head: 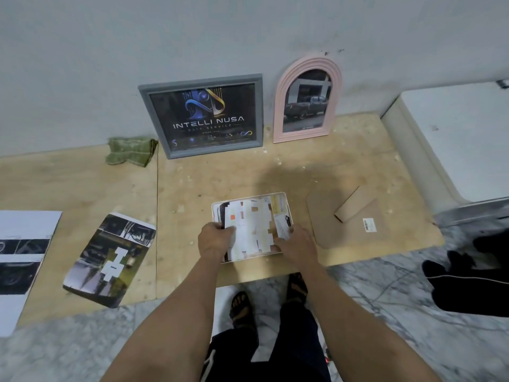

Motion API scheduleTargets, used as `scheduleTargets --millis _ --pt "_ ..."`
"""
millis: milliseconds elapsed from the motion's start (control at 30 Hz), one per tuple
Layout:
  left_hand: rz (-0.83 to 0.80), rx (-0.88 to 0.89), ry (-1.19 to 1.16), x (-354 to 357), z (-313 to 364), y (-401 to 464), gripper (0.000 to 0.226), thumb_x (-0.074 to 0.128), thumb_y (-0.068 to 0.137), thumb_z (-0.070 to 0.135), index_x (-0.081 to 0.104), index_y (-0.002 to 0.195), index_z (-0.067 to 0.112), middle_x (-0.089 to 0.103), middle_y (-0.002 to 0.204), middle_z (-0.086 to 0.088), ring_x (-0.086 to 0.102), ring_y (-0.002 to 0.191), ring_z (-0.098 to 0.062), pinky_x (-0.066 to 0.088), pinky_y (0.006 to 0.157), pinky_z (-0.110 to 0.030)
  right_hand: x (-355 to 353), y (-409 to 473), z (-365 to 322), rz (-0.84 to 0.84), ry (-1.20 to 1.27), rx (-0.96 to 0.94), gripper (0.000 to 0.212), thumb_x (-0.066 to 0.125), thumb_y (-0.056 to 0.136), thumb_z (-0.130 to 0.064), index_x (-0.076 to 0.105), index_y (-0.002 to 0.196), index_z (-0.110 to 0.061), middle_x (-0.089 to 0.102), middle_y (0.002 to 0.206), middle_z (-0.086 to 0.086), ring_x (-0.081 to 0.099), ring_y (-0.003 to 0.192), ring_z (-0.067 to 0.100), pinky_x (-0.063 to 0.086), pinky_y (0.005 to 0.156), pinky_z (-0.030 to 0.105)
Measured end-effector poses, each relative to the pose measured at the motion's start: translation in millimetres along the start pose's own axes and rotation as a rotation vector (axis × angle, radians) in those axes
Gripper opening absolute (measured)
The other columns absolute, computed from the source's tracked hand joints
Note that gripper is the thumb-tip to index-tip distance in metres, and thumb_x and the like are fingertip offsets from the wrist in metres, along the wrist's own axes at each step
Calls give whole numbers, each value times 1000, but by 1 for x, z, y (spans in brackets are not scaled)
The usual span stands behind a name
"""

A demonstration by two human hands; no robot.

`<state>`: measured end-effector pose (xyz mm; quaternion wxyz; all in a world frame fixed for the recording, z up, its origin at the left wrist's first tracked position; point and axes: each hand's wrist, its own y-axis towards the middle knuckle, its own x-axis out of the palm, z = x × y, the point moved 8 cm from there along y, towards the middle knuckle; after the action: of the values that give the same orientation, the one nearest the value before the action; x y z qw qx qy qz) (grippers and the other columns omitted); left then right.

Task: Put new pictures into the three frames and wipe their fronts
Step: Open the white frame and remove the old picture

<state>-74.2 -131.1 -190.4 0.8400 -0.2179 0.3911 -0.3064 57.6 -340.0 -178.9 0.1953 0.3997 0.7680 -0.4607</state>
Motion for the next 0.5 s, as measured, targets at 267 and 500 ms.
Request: scheduleTargets --millis 267,500 --pt "-16 50 -250 -4 -6 -3 27 69 80 6 47 67 17 57 75 0 50 71 -22 44 70 -31 -7 3 3 -52 97 14 31 63 81 -32 48 105 -18 54 110 1 51 96 18 43 76 32" --pt "-222 -9 -517 -20 -12 -13 6 74 86 11 69 85 14 75 87 -7 63 78 -25 48 81 -37 -26 9 -3 -162 326 -3 21 62 84 -24 60 104 -20 63 104 -1 57 93 16 44 77 32"
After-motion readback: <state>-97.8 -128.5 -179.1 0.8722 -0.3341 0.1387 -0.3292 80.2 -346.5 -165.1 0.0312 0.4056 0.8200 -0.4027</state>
